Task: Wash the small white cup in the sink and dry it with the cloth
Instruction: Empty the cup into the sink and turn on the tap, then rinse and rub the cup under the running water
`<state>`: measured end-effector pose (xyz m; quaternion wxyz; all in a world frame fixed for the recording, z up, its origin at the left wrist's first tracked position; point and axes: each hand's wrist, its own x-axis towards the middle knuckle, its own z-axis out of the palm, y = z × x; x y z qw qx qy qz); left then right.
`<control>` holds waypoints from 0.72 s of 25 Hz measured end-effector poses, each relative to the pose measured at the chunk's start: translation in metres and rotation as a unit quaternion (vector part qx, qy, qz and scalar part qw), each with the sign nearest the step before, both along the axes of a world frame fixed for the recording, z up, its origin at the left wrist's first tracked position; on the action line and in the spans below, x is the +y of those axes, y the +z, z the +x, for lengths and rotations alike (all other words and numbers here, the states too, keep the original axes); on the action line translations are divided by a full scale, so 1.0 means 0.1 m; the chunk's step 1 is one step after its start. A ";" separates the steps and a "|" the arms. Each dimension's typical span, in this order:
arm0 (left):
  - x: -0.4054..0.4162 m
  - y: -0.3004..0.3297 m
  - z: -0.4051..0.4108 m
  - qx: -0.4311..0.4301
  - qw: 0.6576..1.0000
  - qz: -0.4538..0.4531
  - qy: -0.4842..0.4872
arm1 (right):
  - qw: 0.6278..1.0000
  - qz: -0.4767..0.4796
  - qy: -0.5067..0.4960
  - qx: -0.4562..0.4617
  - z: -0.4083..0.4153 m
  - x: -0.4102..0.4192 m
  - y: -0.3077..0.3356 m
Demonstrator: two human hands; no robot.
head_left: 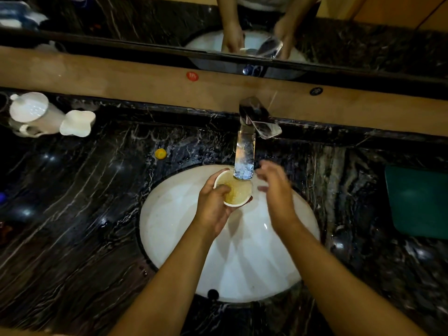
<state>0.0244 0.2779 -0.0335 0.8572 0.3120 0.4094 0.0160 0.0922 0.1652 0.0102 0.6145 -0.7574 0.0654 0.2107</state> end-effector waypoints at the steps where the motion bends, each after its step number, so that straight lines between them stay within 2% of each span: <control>1: -0.01 -0.01 0.00 0.006 1.000 0.014 -0.002 | 0.999 0.017 0.023 0.038 -0.11 0.00 -0.12; 3: -0.02 -0.02 0.01 0.012 0.999 0.042 -0.009 | 0.991 0.087 0.041 0.089 -0.23 0.01 -0.27; 5: -0.02 -0.03 0.02 0.012 0.998 0.061 -0.012 | 0.983 0.152 0.045 0.096 -0.24 -0.02 -0.38; 7: -0.03 -0.04 0.03 0.017 0.997 0.070 -0.002 | 0.980 0.159 0.079 0.092 -0.23 -0.06 -0.46; 10: -0.05 -0.04 0.06 0.045 0.993 0.107 0.019 | 0.982 0.097 0.123 0.109 -0.27 -0.01 -0.50; 14: -0.04 -0.05 0.00 0.029 0.994 0.109 -0.011 | 0.993 0.032 0.046 0.108 -0.22 0.13 -0.45; 18: 0.01 -0.07 -0.08 0.004 0.993 0.111 -0.051 | 0.994 -0.064 0.064 0.066 -0.15 0.18 -0.46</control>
